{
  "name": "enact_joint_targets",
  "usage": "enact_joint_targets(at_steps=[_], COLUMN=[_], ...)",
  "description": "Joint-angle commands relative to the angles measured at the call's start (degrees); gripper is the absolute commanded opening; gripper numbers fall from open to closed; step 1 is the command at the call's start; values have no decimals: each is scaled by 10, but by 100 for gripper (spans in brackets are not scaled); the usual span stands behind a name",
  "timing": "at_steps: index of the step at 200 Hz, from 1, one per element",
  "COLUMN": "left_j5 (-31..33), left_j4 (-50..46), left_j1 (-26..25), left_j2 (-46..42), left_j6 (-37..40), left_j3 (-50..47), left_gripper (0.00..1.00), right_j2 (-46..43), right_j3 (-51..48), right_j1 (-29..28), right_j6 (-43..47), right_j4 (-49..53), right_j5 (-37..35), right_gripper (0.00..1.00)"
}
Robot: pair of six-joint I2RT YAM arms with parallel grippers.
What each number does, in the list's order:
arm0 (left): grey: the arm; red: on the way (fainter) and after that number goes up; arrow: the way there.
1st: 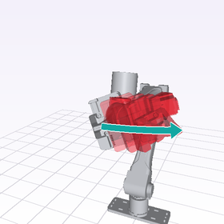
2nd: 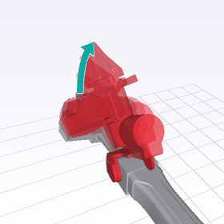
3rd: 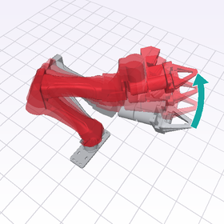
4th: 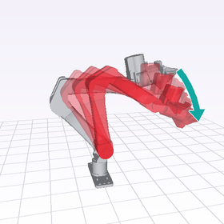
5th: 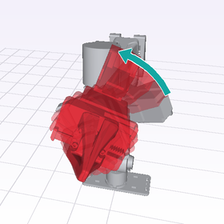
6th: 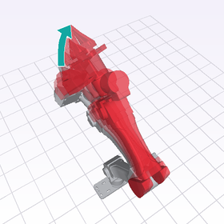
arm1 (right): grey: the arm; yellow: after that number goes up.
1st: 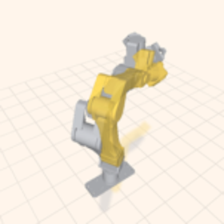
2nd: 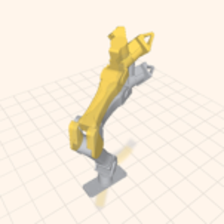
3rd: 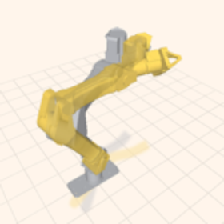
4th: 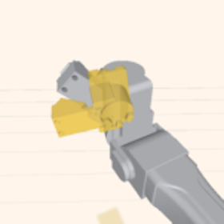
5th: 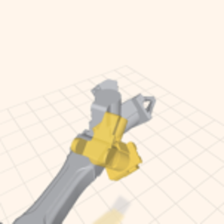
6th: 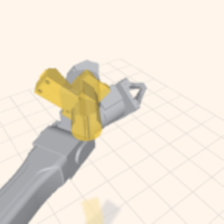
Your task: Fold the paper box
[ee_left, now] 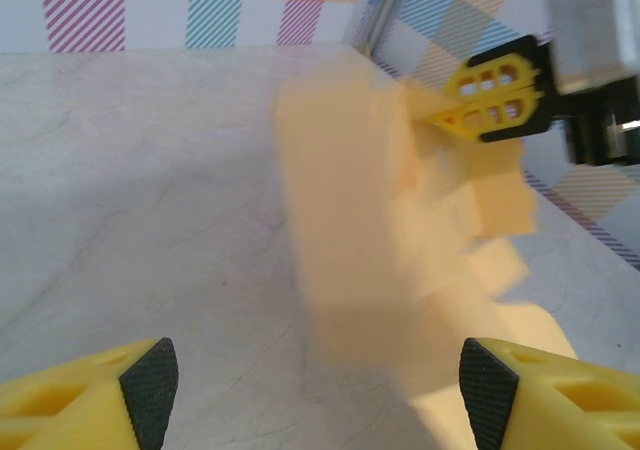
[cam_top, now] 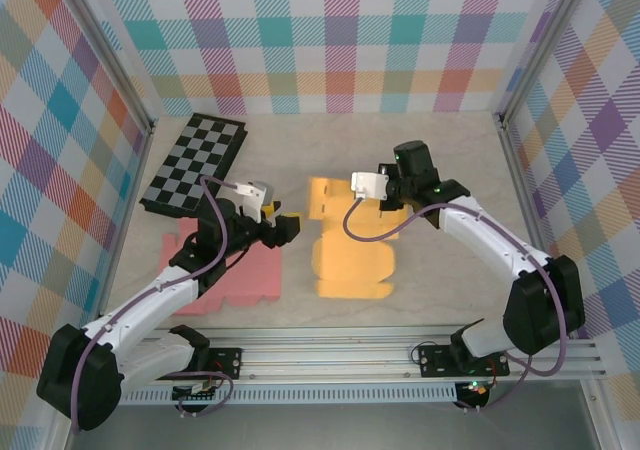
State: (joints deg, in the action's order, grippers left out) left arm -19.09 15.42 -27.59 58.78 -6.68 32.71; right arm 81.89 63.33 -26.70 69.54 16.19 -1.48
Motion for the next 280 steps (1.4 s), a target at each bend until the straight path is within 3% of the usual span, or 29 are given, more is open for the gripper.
enact_joint_targets(at_steps=[1, 22, 51, 67, 91, 122, 164, 196, 231, 280], left_j5=[-55, -29, 114, 138, 114, 63, -27, -103, -146, -140], left_j4=[36, 16, -4, 12, 44, 51, 52, -1, -37, -85], left_j1=[4, 4, 10, 37, 81, 112, 133, 134, 132, 133], left_j2=[-5, -8, 12, 36, 78, 135, 199, 260, 309, 355], left_j6=[-2, 10, 35, 31, 13, 26, 66, 87, 104, 140], left_j3=[7, 8, 20, 25, 41, 73, 98, 151, 192, 222], left_gripper=[77, 78, 77, 77, 77, 76, 75, 68, 64, 60], right_j2=[21, 29, 26, 24, 42, 74, 109, 138, 145, 144], right_j3=[1, 6, -12, -43, -106, -131, -174, -207, -228, -249], right_j1=[-1, 0, -2, -4, -6, -8, -18, -27, -32, -32], right_j6=[21, 17, 10, 22, 77, 68, 90, 113, 105, 106], right_j4=[-85, -111, -187, -253, -357, -428, -547, -637, -660, -663], right_j5=[-62, -57, -56, -59, -45, -64, -95, -118, -134, -130], right_gripper=[0, 0, 0, 0, 0, 0, 0, 0, 0, 0])
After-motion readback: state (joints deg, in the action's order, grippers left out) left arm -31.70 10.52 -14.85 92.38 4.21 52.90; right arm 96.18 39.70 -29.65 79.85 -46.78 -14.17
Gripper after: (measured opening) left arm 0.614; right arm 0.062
